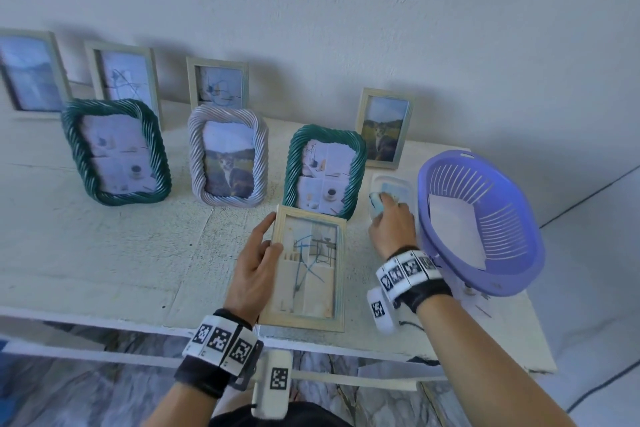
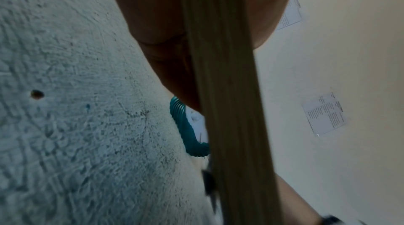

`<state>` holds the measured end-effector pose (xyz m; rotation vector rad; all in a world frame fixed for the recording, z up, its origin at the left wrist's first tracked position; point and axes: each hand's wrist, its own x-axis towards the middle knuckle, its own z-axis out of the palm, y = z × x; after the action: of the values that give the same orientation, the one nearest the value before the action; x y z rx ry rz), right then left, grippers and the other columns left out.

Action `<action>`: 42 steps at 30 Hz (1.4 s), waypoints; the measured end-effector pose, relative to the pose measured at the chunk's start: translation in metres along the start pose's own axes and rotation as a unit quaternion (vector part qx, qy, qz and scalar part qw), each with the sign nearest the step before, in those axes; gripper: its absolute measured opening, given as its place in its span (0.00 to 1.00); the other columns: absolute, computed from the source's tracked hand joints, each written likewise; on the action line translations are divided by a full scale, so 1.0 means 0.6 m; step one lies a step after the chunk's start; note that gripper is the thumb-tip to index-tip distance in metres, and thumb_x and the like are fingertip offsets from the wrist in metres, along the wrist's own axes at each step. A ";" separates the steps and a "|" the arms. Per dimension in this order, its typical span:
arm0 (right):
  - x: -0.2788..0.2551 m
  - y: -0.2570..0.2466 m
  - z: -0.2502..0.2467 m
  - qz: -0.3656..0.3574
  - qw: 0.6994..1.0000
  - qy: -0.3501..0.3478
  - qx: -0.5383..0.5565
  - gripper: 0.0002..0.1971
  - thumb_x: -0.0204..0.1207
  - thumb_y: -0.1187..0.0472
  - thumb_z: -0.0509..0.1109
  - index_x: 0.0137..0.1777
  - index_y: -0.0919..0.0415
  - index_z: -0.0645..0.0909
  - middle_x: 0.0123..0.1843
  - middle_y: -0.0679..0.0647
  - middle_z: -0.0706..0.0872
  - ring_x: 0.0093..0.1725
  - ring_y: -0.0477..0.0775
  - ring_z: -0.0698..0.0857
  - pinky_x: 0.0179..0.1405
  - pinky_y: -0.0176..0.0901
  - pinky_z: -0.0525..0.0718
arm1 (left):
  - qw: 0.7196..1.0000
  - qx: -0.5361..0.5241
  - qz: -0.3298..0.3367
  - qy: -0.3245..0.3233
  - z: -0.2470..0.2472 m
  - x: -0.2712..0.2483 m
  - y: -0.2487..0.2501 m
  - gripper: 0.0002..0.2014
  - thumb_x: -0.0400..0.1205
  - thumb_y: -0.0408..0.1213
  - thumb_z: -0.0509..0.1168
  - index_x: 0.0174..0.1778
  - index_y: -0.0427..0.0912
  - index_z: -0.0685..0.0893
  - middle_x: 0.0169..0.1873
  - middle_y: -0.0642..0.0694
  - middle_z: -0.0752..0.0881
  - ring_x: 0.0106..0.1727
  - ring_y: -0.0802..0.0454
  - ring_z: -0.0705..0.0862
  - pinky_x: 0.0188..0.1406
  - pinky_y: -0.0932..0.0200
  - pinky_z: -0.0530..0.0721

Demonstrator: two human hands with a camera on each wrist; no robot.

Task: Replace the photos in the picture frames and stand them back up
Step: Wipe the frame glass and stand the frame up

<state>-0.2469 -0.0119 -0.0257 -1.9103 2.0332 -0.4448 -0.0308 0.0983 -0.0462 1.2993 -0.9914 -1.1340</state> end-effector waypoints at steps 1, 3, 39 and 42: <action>-0.023 0.000 0.000 -0.010 0.999 0.005 0.030 0.23 0.81 0.69 0.58 0.76 0.59 0.70 0.62 0.67 0.78 0.62 0.69 0.78 0.64 0.59 0.78 | 1.000 0.004 0.002 0.000 0.001 0.001 -0.002 0.24 0.73 0.54 0.60 0.65 0.78 0.75 0.40 0.34 0.81 0.39 0.42 0.77 0.40 0.44 0.77; -0.066 0.000 0.002 -0.044 0.996 0.030 0.071 0.23 0.79 0.70 0.60 0.75 0.58 0.72 0.60 0.66 0.79 0.58 0.67 0.80 0.60 0.56 0.80 | 1.000 0.016 0.008 0.000 0.003 0.004 -0.004 0.23 0.75 0.53 0.60 0.67 0.77 0.74 0.40 0.34 0.81 0.37 0.42 0.76 0.39 0.46 0.77; -0.171 -0.058 -0.004 -0.326 0.944 0.046 0.006 0.11 0.74 0.70 0.74 0.55 0.61 0.87 0.49 0.55 0.80 0.44 0.57 0.79 0.44 0.49 0.84 | 0.987 0.114 0.113 0.014 0.029 -0.010 -0.009 0.23 0.87 0.33 0.61 0.77 0.54 0.71 0.25 0.55 0.68 0.26 0.60 0.64 0.27 0.67 0.67; -0.154 -0.066 -0.010 -0.272 0.959 0.073 0.021 0.09 0.73 0.71 0.73 0.52 0.61 0.87 0.48 0.54 0.79 0.42 0.57 0.79 0.42 0.50 0.84 | 0.986 0.116 0.118 0.011 0.039 -0.012 -0.002 0.22 0.87 0.32 0.61 0.76 0.54 0.70 0.22 0.58 0.66 0.24 0.60 0.62 0.24 0.67 0.65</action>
<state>-0.2085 0.0778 -0.0020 -2.4631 1.5284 -0.7682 -0.0550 0.1010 -0.0456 1.3329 -1.2540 -0.8402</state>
